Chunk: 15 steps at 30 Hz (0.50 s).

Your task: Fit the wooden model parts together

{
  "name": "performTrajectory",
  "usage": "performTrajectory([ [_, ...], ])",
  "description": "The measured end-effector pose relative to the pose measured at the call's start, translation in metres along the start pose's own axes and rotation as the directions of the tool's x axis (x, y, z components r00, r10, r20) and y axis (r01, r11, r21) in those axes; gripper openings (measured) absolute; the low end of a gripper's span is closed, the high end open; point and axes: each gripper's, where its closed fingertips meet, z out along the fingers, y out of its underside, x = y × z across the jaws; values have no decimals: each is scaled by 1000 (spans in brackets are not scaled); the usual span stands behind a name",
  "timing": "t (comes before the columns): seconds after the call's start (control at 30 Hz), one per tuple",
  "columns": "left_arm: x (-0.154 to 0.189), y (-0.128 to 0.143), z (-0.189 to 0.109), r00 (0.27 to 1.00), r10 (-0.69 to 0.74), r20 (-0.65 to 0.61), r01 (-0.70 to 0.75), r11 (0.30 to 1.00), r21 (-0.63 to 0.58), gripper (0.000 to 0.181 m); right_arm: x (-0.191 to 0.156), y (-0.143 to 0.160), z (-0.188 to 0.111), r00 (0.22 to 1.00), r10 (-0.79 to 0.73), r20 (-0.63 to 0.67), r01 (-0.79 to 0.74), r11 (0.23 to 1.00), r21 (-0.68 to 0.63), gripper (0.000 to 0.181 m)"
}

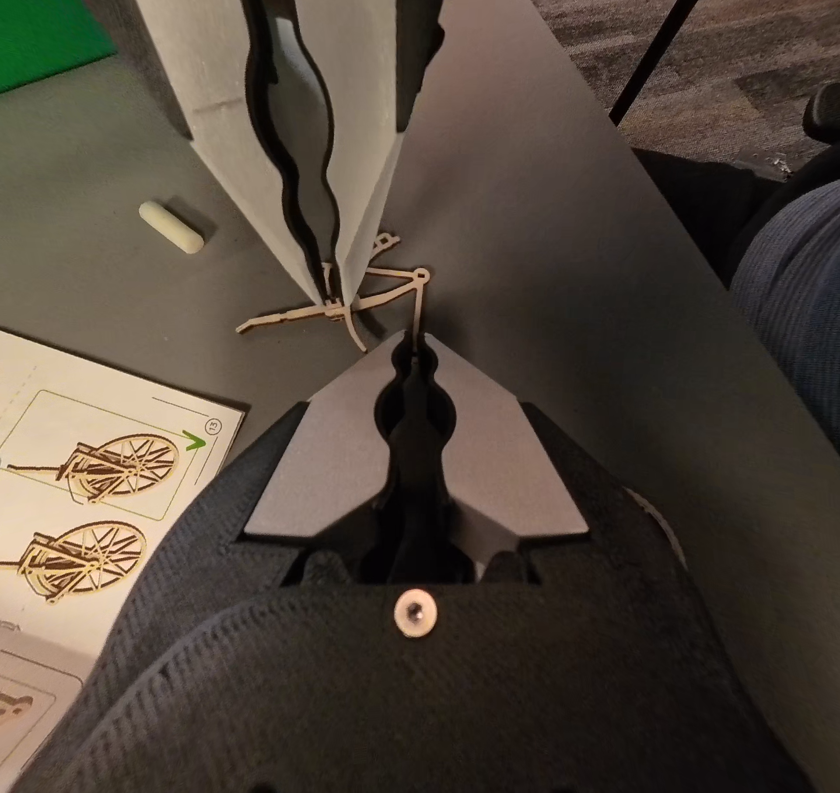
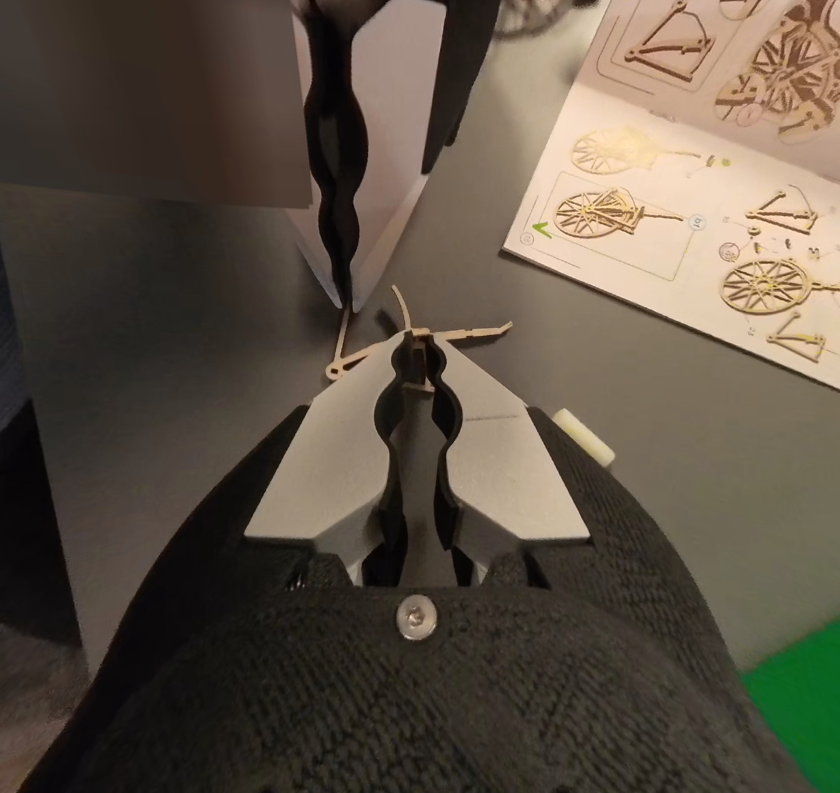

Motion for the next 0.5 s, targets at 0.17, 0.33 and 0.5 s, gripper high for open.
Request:
performTrajectory([
  [0.17,0,0,0,1000,-6,-6,6,1000,0,2,0,-1,0,999,-3,-32,1,997,-72,4],
  [0.33,0,0,0,1000,-10,-10,10,1000,0,2,0,0,1,999,-44,-23,37,971,-234,4],
  [0.5,0,0,0,1000,-13,-14,13,1000,0,2,0,0,1,999,-51,14,53,952,-303,4],
])
